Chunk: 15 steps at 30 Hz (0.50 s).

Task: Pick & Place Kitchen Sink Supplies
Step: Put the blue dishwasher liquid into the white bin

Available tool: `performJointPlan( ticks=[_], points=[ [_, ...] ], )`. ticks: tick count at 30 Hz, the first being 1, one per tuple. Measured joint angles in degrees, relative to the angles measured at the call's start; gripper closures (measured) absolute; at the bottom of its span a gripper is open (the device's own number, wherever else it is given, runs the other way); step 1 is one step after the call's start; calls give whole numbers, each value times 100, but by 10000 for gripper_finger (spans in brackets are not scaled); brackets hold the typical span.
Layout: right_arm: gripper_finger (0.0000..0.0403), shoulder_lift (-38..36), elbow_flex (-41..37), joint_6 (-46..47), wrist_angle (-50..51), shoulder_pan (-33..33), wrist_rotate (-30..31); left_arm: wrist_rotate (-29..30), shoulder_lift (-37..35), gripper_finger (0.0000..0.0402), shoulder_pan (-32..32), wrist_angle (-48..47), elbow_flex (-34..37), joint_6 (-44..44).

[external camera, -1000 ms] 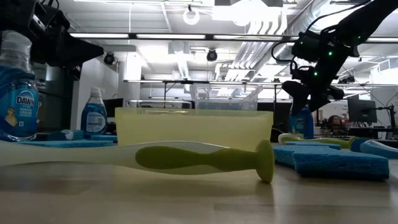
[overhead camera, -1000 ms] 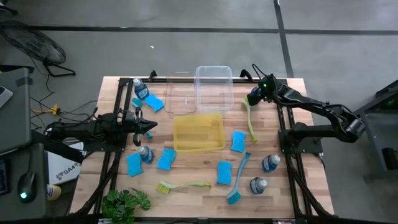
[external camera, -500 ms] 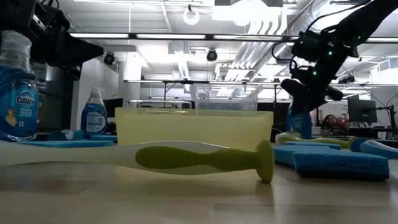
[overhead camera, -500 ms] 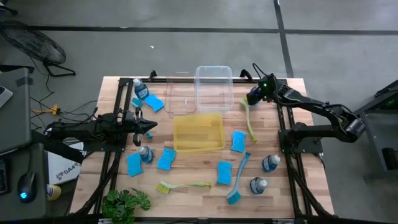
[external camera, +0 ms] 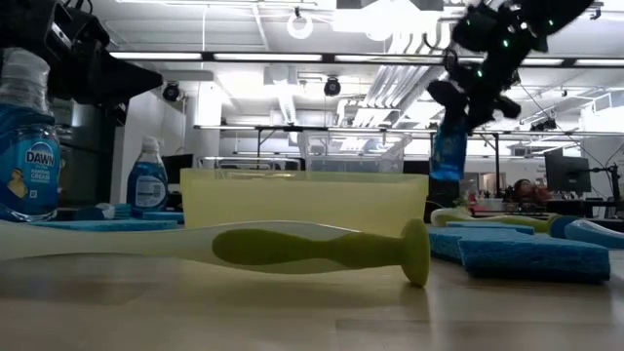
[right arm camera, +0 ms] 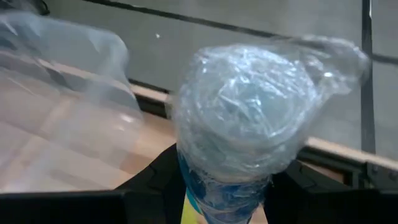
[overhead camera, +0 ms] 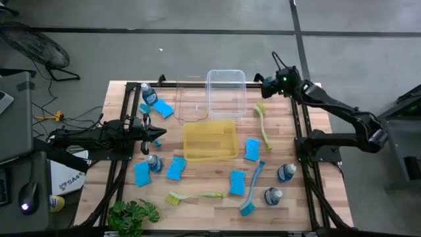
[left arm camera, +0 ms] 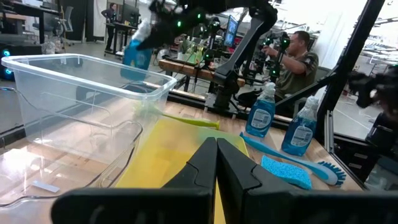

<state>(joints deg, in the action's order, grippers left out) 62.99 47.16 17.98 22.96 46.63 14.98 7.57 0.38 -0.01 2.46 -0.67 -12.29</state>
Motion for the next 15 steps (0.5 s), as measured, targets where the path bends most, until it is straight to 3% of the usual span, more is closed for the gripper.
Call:
performJointPlan(
  ticks=[7, 15],
  points=[
    [254, 397, 1367, -323, 686, -377, 46, -2, 2, 400, -2, 0, 0, -2],
    [255, 1553, 3086, -1090, 1266, -675, -915, -2, 2, 400, 0, -2, 0, 0]
  ],
)
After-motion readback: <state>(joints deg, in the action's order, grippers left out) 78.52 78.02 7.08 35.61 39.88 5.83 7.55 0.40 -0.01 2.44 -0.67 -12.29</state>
